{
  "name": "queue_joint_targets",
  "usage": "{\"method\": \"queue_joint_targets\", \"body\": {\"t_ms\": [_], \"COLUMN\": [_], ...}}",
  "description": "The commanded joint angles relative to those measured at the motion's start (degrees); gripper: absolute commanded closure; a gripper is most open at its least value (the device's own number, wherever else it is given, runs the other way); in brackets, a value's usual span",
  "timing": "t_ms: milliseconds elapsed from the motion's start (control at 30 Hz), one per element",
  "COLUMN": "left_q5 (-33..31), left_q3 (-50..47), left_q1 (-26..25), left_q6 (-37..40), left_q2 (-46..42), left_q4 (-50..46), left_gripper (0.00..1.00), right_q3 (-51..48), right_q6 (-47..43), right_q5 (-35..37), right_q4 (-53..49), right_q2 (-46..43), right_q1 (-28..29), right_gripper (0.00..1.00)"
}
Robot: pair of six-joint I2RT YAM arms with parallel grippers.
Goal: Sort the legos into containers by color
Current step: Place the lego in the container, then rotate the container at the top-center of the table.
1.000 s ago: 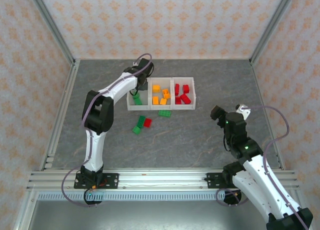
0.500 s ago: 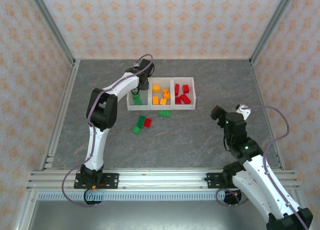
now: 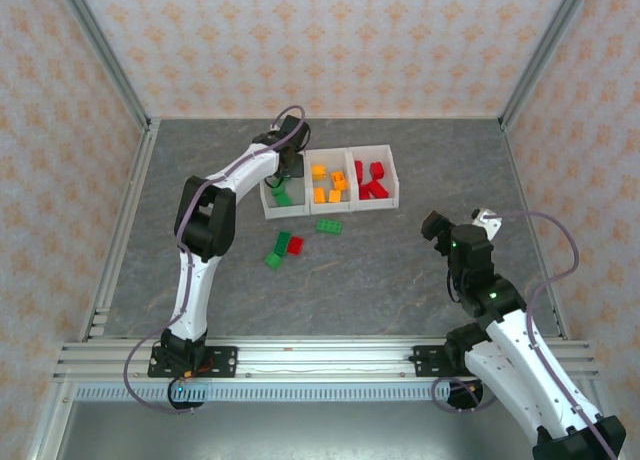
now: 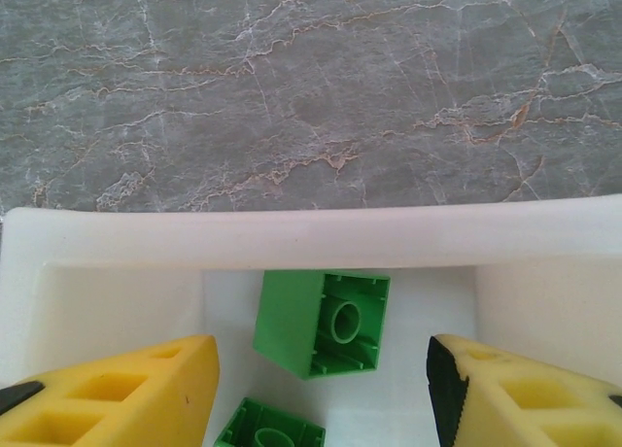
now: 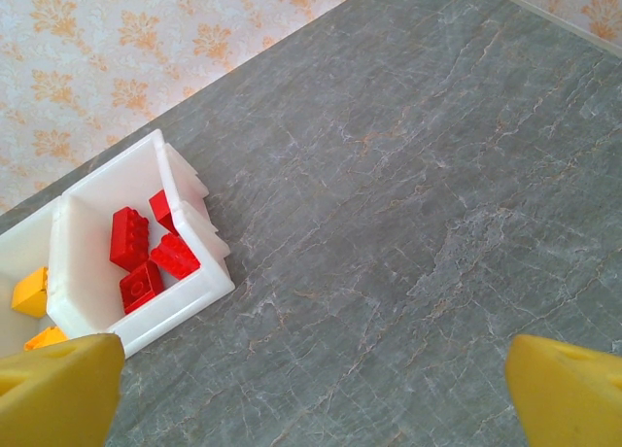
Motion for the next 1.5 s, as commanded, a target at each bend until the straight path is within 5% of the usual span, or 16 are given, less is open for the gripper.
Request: {"method": "queue_joint_targets", "body": {"t_ms": [0,333,533,767,1133,1467], "left_q5": [-4.5,-0.4,3.5,4.8,6.0,7.4], "left_q3": [0.8,-4.7,-8.2,-7.8,-8.0,-16.1], "left_q1": [0.1,-1.2,-1.3,-1.3,-1.3,-3.6], "left_q6": [0.7,-0.2,-0.9,-1.3,-1.6,-4.0], "left_q2": [-1.9,-10.6,-13.9,-11.4,-11.0,-19.1], "left_q4": [-2.2,2.4,5.5,4.9,5.7,5.6], "left_gripper": [0.27,0.26,0.37,0.67,1.0,0.96], "right_q3": [0.2,-0.2,-0.3,-0.1,-0.2,-0.2], "right_q6": [-0.4,-0.2,-0.1,0.0,-0.2,-0.2], "right_q5": [1.9,1.5,1.4,1.3,1.4,1.4], "right_q4": [0.3,0.7,0.7,0.5,0.6,0.7], "right_q2": [-0.2,-0.1,-0.1,-0.1,-0.1,0.1], "right_q1": [0.0,0.1,0.1,0.1,0.1,0.1], "right_gripper": [0.0,0.0,0.0,0.0,0.0,0.0]}}
